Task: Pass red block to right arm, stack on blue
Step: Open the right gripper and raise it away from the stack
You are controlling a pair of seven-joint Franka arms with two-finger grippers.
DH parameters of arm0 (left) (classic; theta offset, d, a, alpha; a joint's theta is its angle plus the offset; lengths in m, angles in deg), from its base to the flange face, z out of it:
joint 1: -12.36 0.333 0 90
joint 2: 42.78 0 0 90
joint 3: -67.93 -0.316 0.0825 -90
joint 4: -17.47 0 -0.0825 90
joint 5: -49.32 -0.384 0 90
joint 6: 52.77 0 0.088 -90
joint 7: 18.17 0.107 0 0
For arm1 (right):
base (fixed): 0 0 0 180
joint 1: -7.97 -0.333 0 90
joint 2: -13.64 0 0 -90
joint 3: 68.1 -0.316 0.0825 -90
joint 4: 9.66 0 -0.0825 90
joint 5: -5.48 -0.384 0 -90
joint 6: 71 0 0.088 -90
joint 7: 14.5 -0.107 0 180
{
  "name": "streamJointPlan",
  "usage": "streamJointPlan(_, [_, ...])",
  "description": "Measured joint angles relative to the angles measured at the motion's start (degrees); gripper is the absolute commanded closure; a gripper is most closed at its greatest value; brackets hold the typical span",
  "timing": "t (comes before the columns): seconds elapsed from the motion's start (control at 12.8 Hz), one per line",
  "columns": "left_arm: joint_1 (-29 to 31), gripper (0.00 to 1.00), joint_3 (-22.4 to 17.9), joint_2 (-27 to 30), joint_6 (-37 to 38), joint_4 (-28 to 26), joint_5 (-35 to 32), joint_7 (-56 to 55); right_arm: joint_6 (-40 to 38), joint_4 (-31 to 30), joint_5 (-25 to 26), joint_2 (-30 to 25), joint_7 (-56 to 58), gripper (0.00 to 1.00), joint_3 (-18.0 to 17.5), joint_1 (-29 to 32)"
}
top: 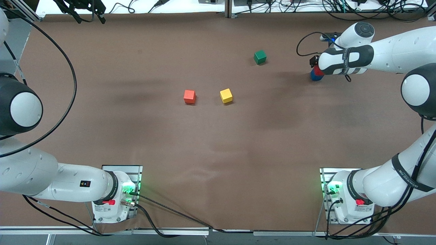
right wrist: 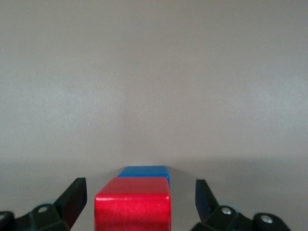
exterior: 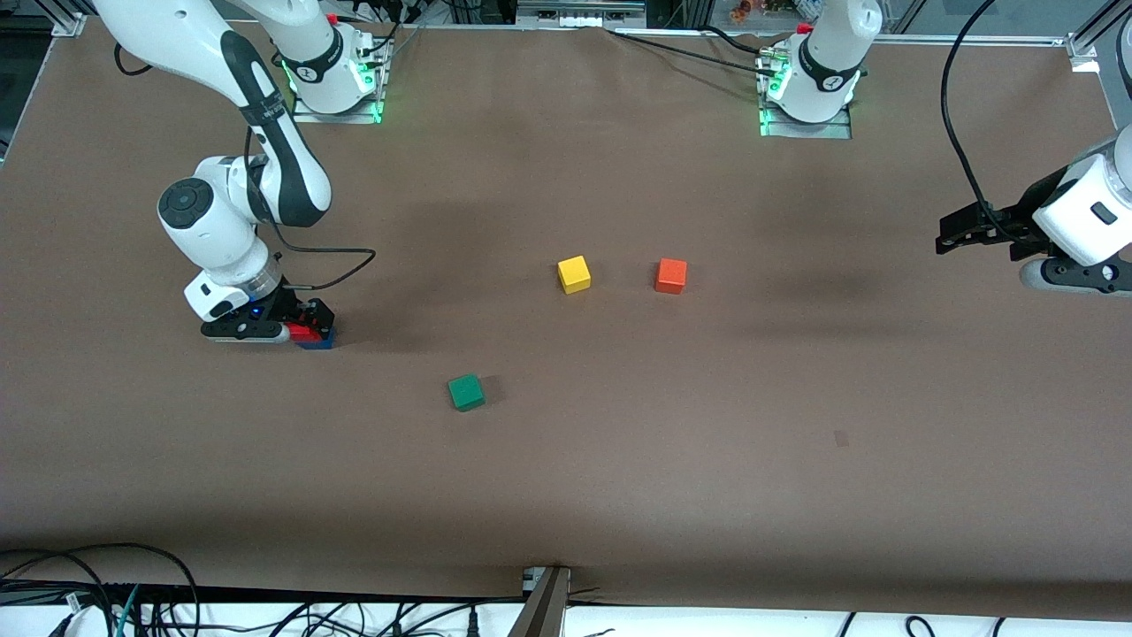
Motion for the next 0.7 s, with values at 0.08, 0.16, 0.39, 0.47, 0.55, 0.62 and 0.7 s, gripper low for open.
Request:
streamJointPlan(0.08, [0.0,0.0,0.0,0.0,0.0,0.0,0.0,0.0,0.1,0.6,0.0,-0.2,0.0,0.0,0.6,0.0])
streamJointPlan(0.16, [0.0,0.0,0.0,0.0,0.0,0.0,0.0,0.0,-0.2,1.4,0.0,-0.5,0.0,0.0,1.5,0.1])
streamJointPlan(0.39, [0.0,0.0,0.0,0.0,0.0,0.0,0.0,0.0,-10.6,6.8,0.0,-2.0,0.0,0.0,2.5,0.2])
streamJointPlan(0.47, [0.0,0.0,0.0,0.0,0.0,0.0,0.0,0.0,-16.7,10.3,0.0,-2.5,0.0,0.0,2.5,0.1])
streamJointPlan(0.55, [0.0,0.0,0.0,0.0,0.0,0.0,0.0,0.0,-22.4,14.0,0.0,-2.8,-0.2,0.0,2.5,0.1])
streamJointPlan(0.62, [0.0,0.0,0.0,0.0,0.0,0.0,0.0,0.0,-27.6,17.4,0.0,-3.0,-0.7,0.0,2.5,0.1])
streamJointPlan(0.7, [0.0,0.0,0.0,0.0,0.0,0.0,0.0,0.0,-32.7,20.7,0.0,-3.2,-1.0,0.0,2.6,0.1])
